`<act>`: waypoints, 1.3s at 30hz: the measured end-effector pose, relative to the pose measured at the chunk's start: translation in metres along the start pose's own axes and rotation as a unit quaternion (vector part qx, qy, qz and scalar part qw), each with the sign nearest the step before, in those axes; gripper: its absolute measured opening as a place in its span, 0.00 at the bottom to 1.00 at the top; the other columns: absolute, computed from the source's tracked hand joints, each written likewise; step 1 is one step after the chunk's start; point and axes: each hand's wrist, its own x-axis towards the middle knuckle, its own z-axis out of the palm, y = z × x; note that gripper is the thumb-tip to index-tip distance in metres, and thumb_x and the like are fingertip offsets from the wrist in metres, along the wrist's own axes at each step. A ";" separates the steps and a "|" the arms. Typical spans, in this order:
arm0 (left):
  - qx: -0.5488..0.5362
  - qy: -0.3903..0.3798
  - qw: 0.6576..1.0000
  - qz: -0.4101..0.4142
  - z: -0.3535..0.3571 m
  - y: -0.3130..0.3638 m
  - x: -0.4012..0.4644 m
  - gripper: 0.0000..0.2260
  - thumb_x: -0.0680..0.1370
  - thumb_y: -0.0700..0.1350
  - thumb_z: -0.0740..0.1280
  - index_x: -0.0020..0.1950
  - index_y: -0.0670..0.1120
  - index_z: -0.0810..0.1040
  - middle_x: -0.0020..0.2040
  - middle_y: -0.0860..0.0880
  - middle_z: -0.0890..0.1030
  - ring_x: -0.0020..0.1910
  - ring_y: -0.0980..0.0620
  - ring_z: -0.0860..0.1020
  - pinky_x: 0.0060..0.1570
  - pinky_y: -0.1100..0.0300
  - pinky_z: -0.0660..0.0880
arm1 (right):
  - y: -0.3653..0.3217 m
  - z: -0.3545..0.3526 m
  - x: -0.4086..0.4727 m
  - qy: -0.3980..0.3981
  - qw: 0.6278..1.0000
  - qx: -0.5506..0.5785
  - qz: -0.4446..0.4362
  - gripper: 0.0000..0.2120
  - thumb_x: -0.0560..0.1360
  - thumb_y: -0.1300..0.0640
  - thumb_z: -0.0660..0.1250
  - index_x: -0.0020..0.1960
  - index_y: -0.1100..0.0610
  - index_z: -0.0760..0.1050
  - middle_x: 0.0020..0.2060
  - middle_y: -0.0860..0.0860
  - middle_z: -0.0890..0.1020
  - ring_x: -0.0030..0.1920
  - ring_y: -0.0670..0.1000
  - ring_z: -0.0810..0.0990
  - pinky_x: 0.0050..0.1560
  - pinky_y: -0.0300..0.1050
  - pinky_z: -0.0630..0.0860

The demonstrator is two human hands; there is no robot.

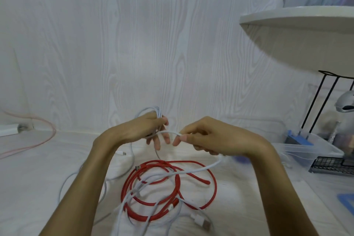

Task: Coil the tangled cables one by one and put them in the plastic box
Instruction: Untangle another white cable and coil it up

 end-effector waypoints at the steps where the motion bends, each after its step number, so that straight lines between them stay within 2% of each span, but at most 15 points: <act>1: -0.023 -0.047 0.998 -0.030 0.000 -0.001 0.002 0.14 0.82 0.47 0.55 0.43 0.40 0.72 0.31 0.46 0.83 0.22 0.51 0.78 0.21 0.65 0.70 | 0.003 -0.002 -0.002 0.021 1.000 -0.005 -0.016 0.11 0.78 0.50 0.62 0.51 0.50 0.82 0.26 0.46 0.68 0.24 0.41 0.66 0.26 0.29 0.63; 5: -0.104 -0.218 0.969 -0.047 -0.002 0.001 -0.006 0.22 0.78 0.62 0.54 0.44 0.44 0.70 0.26 0.50 0.71 0.18 0.56 0.65 0.20 0.67 0.65 | 0.018 -0.016 -0.010 0.147 0.988 0.017 -0.044 0.08 0.67 0.46 0.73 0.40 0.49 0.85 0.20 0.45 0.70 0.23 0.44 0.63 0.26 0.31 0.60; 8: -0.073 -0.314 0.947 0.010 -0.004 0.011 -0.022 0.16 0.81 0.59 0.56 0.39 0.50 0.70 0.28 0.53 0.65 0.22 0.58 0.60 0.25 0.70 0.62 | 0.026 -0.014 -0.007 0.195 0.979 0.013 -0.064 0.13 0.61 0.41 0.74 0.37 0.50 0.84 0.19 0.46 0.69 0.23 0.44 0.63 0.27 0.33 0.63; 10: -0.107 -0.319 0.942 0.001 -0.005 0.015 -0.026 0.14 0.81 0.53 0.57 0.38 0.51 0.71 0.27 0.54 0.63 0.22 0.59 0.58 0.22 0.71 0.59 | 0.030 -0.010 -0.002 0.209 0.976 0.024 -0.061 0.13 0.61 0.42 0.75 0.36 0.51 0.83 0.19 0.47 0.71 0.23 0.43 0.65 0.29 0.33 0.65; 15: -0.304 -0.202 0.931 0.001 -0.019 0.012 -0.027 0.11 0.77 0.51 0.62 0.39 0.47 0.69 0.26 0.54 0.61 0.20 0.61 0.57 0.20 0.71 0.58 | 0.044 -0.014 0.000 0.180 0.983 0.015 -0.007 0.03 0.69 0.50 0.74 0.38 0.49 0.83 0.26 0.47 0.82 0.26 0.42 0.77 0.31 0.31 0.71; 17: -0.355 -0.223 0.908 0.013 -0.023 0.014 -0.027 0.11 0.77 0.50 0.64 0.38 0.47 0.70 0.25 0.55 0.61 0.20 0.61 0.57 0.20 0.70 0.60 | 0.049 -0.015 0.000 0.207 0.977 0.048 0.000 0.06 0.70 0.48 0.73 0.39 0.50 0.84 0.28 0.48 0.83 0.26 0.43 0.78 0.30 0.32 0.72; 20: -0.430 -0.340 0.836 0.026 -0.020 0.024 -0.029 0.11 0.80 0.47 0.61 0.38 0.46 0.72 0.26 0.53 0.62 0.21 0.59 0.59 0.22 0.70 0.62 | 0.056 -0.006 0.012 0.426 0.902 -0.071 0.007 0.14 0.68 0.39 0.70 0.38 0.50 0.84 0.25 0.45 0.81 0.26 0.43 0.78 0.32 0.38 0.73; 22: -0.461 -0.353 0.813 0.031 -0.015 0.033 -0.028 0.13 0.81 0.45 0.58 0.38 0.45 0.72 0.26 0.53 0.61 0.21 0.58 0.59 0.22 0.69 0.60 | 0.055 0.006 0.020 0.494 0.859 -0.129 0.021 0.17 0.71 0.39 0.67 0.37 0.51 0.83 0.25 0.47 0.81 0.27 0.44 0.78 0.32 0.40 0.71; 24: -0.460 -0.295 0.837 0.018 -0.011 0.042 -0.027 0.14 0.80 0.47 0.59 0.34 0.47 0.72 0.25 0.54 0.59 0.20 0.59 0.56 0.19 0.69 0.59 | 0.052 0.015 0.027 0.440 0.893 -0.060 0.076 0.16 0.73 0.41 0.66 0.38 0.52 0.82 0.27 0.48 0.81 0.28 0.46 0.79 0.32 0.40 0.74; 26: -0.443 -0.206 0.872 0.003 -0.008 0.048 -0.026 0.16 0.78 0.50 0.60 0.30 0.48 0.70 0.22 0.55 0.59 0.19 0.59 0.53 0.16 0.69 0.57 | 0.048 0.016 0.031 0.332 0.924 0.152 0.111 0.09 0.76 0.50 0.67 0.45 0.55 0.82 0.30 0.50 0.82 0.29 0.46 0.80 0.31 0.38 0.77; 28: -0.436 -0.130 0.891 -0.004 -0.007 0.050 -0.025 0.17 0.76 0.51 0.60 0.28 0.49 0.69 0.20 0.55 0.61 0.19 0.58 0.52 0.15 0.68 0.55 | 0.039 0.011 0.032 0.231 0.873 0.414 0.117 0.06 0.77 0.59 0.66 0.52 0.59 0.79 0.31 0.50 0.80 0.25 0.45 0.77 0.24 0.35 0.73; 30: -0.444 -0.086 0.892 0.000 -0.008 0.050 -0.024 0.16 0.74 0.50 0.61 0.27 0.49 0.68 0.19 0.55 0.61 0.18 0.59 0.51 0.15 0.68 0.55 | 0.036 0.001 0.028 0.158 0.811 0.558 0.084 0.07 0.76 0.62 0.65 0.54 0.59 0.77 0.29 0.49 0.77 0.20 0.42 0.68 0.18 0.32 0.64; 34: -0.450 -0.058 0.891 0.003 -0.013 0.047 -0.025 0.15 0.74 0.49 0.61 0.27 0.50 0.67 0.19 0.55 0.61 0.16 0.60 0.54 0.14 0.68 0.54 | 0.039 -0.010 0.014 0.037 0.855 0.517 0.021 0.11 0.71 0.54 0.67 0.51 0.56 0.82 0.27 0.47 0.69 0.17 0.41 0.59 0.19 0.31 0.59; 37: -0.471 -0.156 0.868 0.023 -0.014 0.044 -0.029 0.17 0.78 0.49 0.59 0.29 0.49 0.68 0.21 0.55 0.58 0.18 0.58 0.52 0.17 0.67 0.54 | 0.045 -0.011 0.013 0.103 0.889 0.446 0.002 0.10 0.72 0.49 0.66 0.43 0.52 0.84 0.24 0.44 0.62 0.19 0.41 0.58 0.21 0.32 0.61; 39: -0.517 -0.269 0.811 0.050 -0.010 0.045 -0.030 0.15 0.79 0.48 0.60 0.32 0.48 0.69 0.23 0.54 0.59 0.18 0.57 0.54 0.19 0.65 0.55 | 0.044 -0.006 0.021 0.188 0.892 0.412 0.000 0.10 0.73 0.48 0.66 0.40 0.51 0.83 0.25 0.44 0.62 0.22 0.41 0.59 0.23 0.32 0.62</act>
